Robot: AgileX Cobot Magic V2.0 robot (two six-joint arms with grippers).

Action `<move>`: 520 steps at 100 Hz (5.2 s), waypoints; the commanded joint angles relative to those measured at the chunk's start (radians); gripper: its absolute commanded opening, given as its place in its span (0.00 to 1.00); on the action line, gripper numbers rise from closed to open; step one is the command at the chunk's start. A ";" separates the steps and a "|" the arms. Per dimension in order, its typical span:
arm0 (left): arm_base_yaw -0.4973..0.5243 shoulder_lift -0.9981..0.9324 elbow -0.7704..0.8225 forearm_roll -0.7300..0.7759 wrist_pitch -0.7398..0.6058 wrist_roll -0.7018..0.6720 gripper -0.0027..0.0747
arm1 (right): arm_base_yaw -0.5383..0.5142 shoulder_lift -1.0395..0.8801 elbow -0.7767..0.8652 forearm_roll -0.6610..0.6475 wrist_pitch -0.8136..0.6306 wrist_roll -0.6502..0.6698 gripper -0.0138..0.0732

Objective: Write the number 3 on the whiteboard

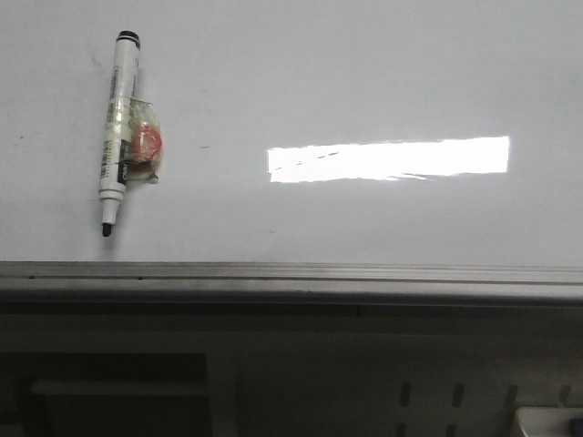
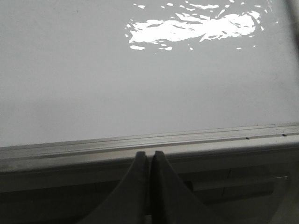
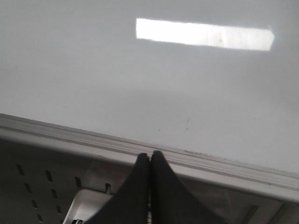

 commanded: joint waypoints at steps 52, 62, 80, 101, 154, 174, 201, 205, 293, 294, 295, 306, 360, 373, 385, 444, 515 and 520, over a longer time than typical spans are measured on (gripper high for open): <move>0.002 -0.026 0.034 -0.007 -0.047 -0.007 0.01 | -0.001 -0.014 0.023 -0.020 -0.021 -0.005 0.08; 0.002 -0.026 0.034 -0.007 -0.047 -0.007 0.01 | -0.001 -0.014 0.023 -0.020 -0.021 -0.005 0.08; 0.002 -0.026 0.034 -0.004 -0.047 -0.007 0.01 | -0.001 -0.014 0.023 -0.020 -0.021 -0.005 0.08; 0.002 -0.026 0.034 -0.054 -0.080 -0.007 0.01 | -0.001 -0.014 0.023 0.011 -0.173 -0.005 0.08; 0.002 -0.026 0.032 -0.763 -0.491 -0.004 0.01 | -0.001 -0.014 0.020 0.532 -0.432 -0.003 0.08; 0.002 -0.026 0.015 -0.753 -0.515 -0.002 0.01 | -0.001 -0.014 -0.053 0.548 -0.411 -0.003 0.08; 0.002 0.217 -0.278 -0.404 -0.100 0.096 0.01 | -0.001 0.132 -0.287 0.418 -0.150 -0.003 0.09; 0.002 0.284 -0.335 -0.370 -0.052 0.099 0.03 | -0.001 0.175 -0.324 0.399 -0.132 -0.003 0.12; -0.357 1.138 -0.777 -0.437 0.082 0.169 0.63 | 0.056 0.501 -0.548 0.375 -0.072 -0.012 0.59; -0.357 1.142 -0.777 -0.437 0.082 0.169 0.63 | 0.056 0.501 -0.548 0.375 -0.072 -0.012 0.59; -0.357 1.151 -0.777 -0.437 0.082 0.169 0.63 | 0.056 0.501 -0.548 0.375 -0.072 -0.012 0.59; -0.357 1.208 -0.777 -0.437 0.077 0.169 0.63 | 0.056 0.501 -0.548 0.375 -0.072 -0.012 0.59; -0.361 1.263 -0.784 -0.452 0.013 0.174 0.01 | 0.134 0.504 -0.595 0.375 -0.059 -0.012 0.59; -0.406 1.194 -0.845 -0.434 0.096 0.319 0.01 | 0.251 0.548 -0.693 0.375 -0.012 -0.122 0.59; -0.484 1.121 -0.919 -0.410 0.223 0.635 0.01 | 0.401 0.632 -0.810 0.375 0.131 -0.305 0.59; -0.609 1.058 -0.970 -0.249 0.405 1.039 0.01 | 0.905 1.079 -1.086 0.336 0.195 -0.516 0.59; -0.609 1.058 -0.970 -0.249 0.432 1.039 0.01 | 0.905 1.197 -1.099 0.355 0.115 -0.516 0.55; -0.609 1.058 -0.970 -0.249 0.432 1.039 0.01 | 0.905 1.202 -1.099 0.364 0.117 -0.516 0.50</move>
